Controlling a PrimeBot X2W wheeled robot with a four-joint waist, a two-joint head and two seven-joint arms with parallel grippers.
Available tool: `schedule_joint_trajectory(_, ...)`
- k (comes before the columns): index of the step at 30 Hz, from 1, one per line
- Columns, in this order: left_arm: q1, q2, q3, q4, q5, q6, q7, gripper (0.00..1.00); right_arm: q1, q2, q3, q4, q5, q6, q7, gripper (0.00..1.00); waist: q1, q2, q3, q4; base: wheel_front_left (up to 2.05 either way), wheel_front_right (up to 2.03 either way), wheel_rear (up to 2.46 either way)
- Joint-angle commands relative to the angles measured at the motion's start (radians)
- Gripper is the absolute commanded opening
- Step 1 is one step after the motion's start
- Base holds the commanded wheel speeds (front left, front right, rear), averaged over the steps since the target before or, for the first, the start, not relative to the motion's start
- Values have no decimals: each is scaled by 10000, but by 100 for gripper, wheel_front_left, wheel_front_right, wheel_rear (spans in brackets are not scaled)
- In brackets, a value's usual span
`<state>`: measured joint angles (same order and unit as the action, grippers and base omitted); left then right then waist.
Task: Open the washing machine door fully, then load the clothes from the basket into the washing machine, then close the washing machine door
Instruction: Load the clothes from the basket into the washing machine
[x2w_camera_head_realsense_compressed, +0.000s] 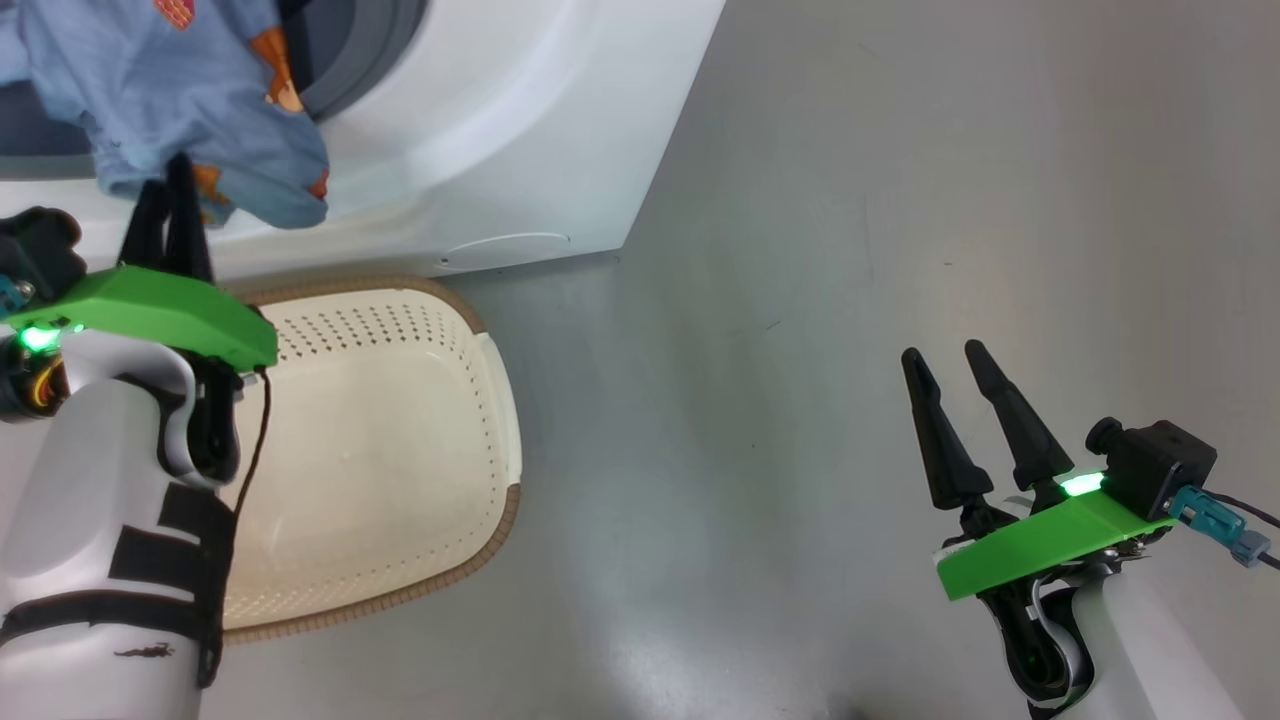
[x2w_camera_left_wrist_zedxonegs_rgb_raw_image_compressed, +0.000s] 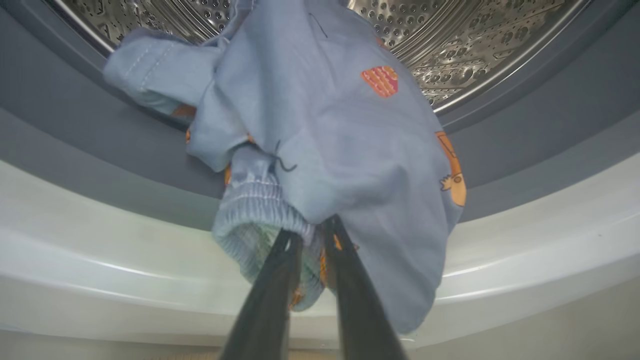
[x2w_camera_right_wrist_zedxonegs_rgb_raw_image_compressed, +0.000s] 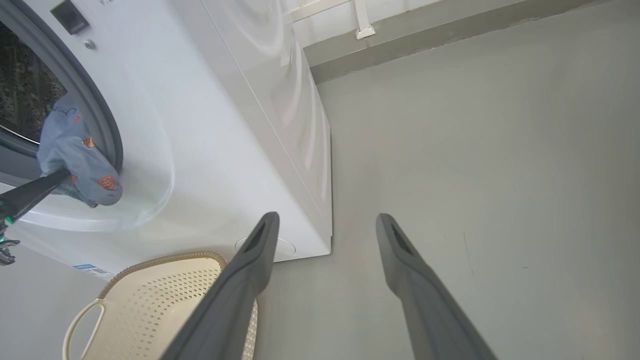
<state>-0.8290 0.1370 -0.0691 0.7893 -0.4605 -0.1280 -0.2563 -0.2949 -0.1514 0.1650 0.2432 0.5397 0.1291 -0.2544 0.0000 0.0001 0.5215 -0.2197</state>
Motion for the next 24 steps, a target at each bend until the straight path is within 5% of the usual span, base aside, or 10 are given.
schedule_joint_trajectory(1,9,456,42,-322,-158,-27,-55,0,44,-8,187,-212,-13,16,-74,100,0,-1,-9,11,0,0,0)
schedule_joint_trajectory(12,-235,768,-197,-1252,-410,-27,-55,0,80,46,170,-235,-43,16,-74,100,0,-1,-23,80,0,0,0)
schedule_joint_trajectory(24,-2429,1510,-651,548,-2,-27,-55,0,-34,212,377,-169,44,16,-74,100,0,-1,159,-352,0,0,0)
